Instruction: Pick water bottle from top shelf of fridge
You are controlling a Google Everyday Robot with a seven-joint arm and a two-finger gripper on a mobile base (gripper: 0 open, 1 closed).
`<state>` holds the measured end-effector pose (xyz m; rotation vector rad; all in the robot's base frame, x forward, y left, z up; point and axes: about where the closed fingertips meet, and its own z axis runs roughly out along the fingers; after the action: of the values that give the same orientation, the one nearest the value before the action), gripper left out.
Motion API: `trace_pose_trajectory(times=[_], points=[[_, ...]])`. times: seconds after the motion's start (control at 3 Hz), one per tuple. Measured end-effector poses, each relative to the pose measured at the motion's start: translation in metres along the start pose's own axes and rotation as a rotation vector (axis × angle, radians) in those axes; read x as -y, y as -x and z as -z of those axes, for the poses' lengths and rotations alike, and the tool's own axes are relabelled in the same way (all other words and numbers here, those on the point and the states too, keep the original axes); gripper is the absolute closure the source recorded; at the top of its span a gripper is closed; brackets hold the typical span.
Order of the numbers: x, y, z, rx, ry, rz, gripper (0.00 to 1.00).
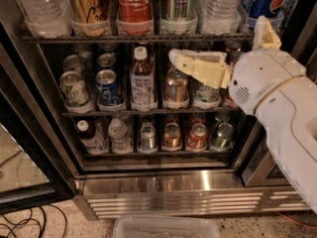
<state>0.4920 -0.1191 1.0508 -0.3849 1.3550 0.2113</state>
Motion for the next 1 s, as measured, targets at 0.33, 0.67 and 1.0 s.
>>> trace_pose_trajectory(times=[0.33,0.67,1.0], points=[[0.012,-0.002,-0.009,-0.004,-0.023,0.043,0.00],[0.026,-0.001,-0.023,0.000,-0.065,0.076,0.05],[0.032,-0.004,-0.041,0.005,-0.106,0.090,0.14]])
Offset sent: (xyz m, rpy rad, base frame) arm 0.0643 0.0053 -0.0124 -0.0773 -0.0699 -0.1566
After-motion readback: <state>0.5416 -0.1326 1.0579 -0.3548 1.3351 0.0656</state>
